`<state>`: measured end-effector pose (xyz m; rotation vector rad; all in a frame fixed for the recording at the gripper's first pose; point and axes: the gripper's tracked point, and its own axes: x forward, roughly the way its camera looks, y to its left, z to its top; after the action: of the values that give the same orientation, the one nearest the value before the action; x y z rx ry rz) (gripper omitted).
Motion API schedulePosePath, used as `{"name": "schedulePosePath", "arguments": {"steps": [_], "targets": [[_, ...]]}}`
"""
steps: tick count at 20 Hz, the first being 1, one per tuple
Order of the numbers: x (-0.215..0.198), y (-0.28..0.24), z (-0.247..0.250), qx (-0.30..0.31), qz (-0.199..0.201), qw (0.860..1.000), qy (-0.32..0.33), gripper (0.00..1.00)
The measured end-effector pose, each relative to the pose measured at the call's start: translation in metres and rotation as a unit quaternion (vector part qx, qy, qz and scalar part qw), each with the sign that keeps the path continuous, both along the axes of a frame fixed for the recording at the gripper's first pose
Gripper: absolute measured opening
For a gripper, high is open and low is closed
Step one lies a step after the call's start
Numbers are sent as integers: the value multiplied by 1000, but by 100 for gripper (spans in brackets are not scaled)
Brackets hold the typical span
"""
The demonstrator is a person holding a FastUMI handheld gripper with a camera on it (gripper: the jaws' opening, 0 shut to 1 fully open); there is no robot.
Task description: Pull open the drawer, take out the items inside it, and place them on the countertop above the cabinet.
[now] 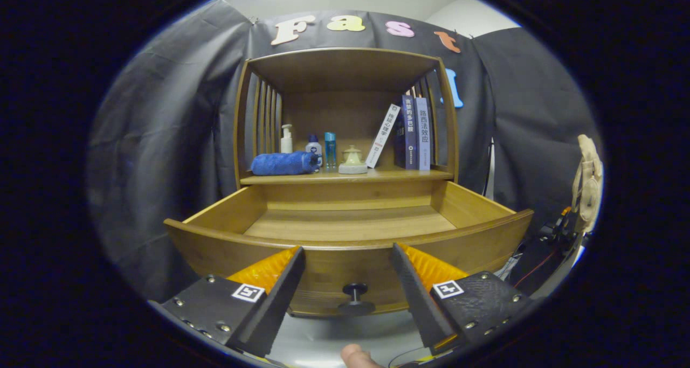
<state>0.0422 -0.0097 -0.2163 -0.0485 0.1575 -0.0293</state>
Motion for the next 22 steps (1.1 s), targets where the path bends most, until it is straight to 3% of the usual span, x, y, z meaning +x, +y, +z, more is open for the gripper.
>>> {"name": "schedulePosePath", "arguments": {"steps": [10, 22], "targets": [[19, 0, 5, 6, 7, 1000, -9, 99], [105, 4, 15, 6, 14, 1000, -23, 99]]}}
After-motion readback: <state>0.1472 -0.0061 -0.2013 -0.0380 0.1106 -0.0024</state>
